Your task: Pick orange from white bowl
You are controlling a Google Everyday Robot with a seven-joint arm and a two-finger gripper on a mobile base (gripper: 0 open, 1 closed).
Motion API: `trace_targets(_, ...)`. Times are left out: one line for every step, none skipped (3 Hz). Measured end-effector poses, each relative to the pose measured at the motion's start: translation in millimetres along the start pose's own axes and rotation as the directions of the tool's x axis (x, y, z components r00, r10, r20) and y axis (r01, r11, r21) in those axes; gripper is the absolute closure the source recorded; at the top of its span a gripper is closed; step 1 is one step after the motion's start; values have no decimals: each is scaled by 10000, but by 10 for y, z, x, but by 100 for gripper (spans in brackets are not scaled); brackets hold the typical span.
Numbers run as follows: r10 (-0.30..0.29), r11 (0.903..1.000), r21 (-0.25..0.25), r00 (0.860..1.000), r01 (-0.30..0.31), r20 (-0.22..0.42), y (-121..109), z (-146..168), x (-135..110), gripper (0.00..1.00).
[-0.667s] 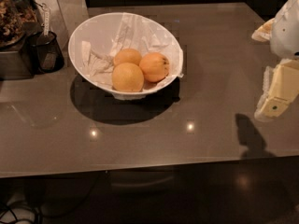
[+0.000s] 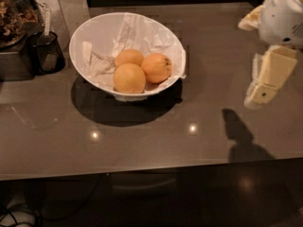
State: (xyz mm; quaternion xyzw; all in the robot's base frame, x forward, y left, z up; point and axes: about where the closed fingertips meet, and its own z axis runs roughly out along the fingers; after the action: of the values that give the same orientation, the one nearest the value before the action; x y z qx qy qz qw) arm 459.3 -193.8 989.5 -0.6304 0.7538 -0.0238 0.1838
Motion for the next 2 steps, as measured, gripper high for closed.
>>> trace_targets(-1135,9930,-208,9888,1161,967,-254,53,-450,0)
trace_targets(-1909,9757,-664,9590,2087,2095,-484,193,-904,0)
